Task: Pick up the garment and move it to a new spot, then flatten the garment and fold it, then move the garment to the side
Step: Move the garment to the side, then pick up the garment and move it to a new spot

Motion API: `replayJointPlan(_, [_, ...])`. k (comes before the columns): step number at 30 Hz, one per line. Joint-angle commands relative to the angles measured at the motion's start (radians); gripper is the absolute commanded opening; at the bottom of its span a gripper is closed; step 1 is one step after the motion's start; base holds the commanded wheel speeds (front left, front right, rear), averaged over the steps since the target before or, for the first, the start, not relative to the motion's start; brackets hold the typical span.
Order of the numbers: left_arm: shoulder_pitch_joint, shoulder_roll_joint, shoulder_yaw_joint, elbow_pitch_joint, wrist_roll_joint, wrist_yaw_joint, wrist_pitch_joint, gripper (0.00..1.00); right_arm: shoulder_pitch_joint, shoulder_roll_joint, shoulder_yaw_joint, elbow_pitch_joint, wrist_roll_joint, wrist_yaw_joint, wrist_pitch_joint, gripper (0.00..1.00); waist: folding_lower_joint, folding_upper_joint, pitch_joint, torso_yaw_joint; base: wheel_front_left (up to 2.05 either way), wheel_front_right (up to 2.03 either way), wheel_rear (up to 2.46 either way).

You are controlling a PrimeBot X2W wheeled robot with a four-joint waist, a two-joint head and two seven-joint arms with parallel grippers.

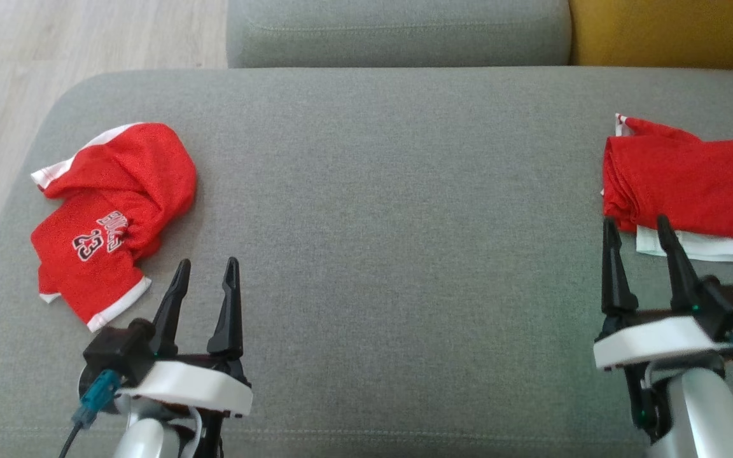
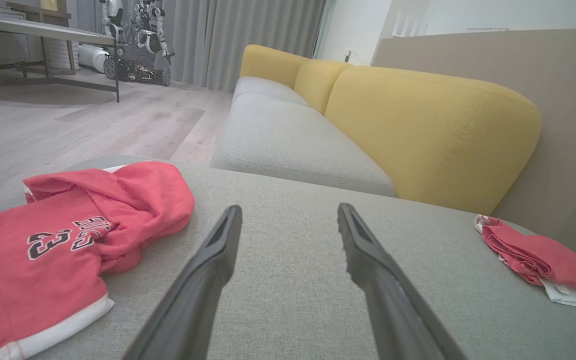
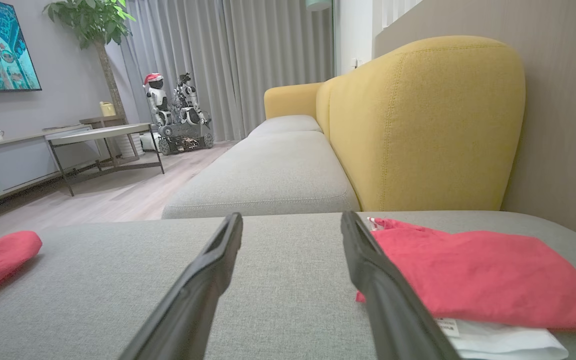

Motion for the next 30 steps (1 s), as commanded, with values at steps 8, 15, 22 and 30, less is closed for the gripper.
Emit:
replayJointPlan(8, [-0.023, 0.007, 0.045, -0.051, 0.004, 0.012, -0.006, 1.00, -0.008, 0.002, 0.040, -0.056, -0.002, 0.007, -0.026, 1.00, 0.0001, -0.0001, -0.003, 0.004, 0.00, 0.00, 0.00])
replayJointPlan(15, [-0.031, 0.007, 0.045, -0.051, -0.002, 0.012, -0.006, 1.00, -0.008, 0.002, 0.040, -0.064, -0.001, 0.007, -0.027, 1.00, 0.0001, -0.0001, 0.009, 0.005, 0.00, 0.00, 0.00])
replayJointPlan(22, [-0.039, 0.007, 0.036, -0.044, -0.008, 0.012, -0.006, 1.00, 0.000, 0.002, 0.047, -0.062, 0.001, 0.007, -0.028, 1.00, 0.0001, -0.0001, 0.011, 0.044, 0.00, 0.00, 0.00])
replayJointPlan(30, [-0.040, 0.007, 0.062, -0.047, -0.009, 0.021, -0.006, 1.00, 0.005, 0.002, 0.116, -0.051, 0.010, 0.007, -0.028, 1.00, 0.0001, -0.0001, -0.007, 0.152, 0.00, 0.00, 0.00])
